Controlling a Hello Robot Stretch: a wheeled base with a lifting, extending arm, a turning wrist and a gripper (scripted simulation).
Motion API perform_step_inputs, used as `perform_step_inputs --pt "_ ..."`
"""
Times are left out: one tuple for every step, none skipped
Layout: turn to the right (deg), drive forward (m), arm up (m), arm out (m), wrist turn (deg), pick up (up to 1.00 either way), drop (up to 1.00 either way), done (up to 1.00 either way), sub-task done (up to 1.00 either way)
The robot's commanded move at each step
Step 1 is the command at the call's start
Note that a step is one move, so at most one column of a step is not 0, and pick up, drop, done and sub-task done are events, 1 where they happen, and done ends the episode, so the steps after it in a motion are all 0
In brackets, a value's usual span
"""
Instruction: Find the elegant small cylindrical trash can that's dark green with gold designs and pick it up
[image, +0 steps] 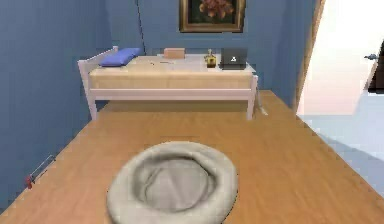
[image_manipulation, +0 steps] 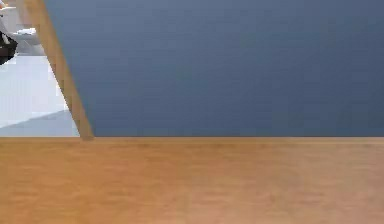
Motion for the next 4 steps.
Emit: perform_step_inputs --pt "45.0 0.0 0.0 0.0 0.0 0.0 0.0 0.0 0.0" --pt "0.0 1.0 0.0 0.0 0.0 0.0 0.0 0.0 0.0" --pt "0.0 0.25 0.0 0.0 0.0 0.0 0.0 0.0 0.0" --pt "-9.0 0.0 0.0 0.0 0.0 0.0 0.0 0.0 0.0"
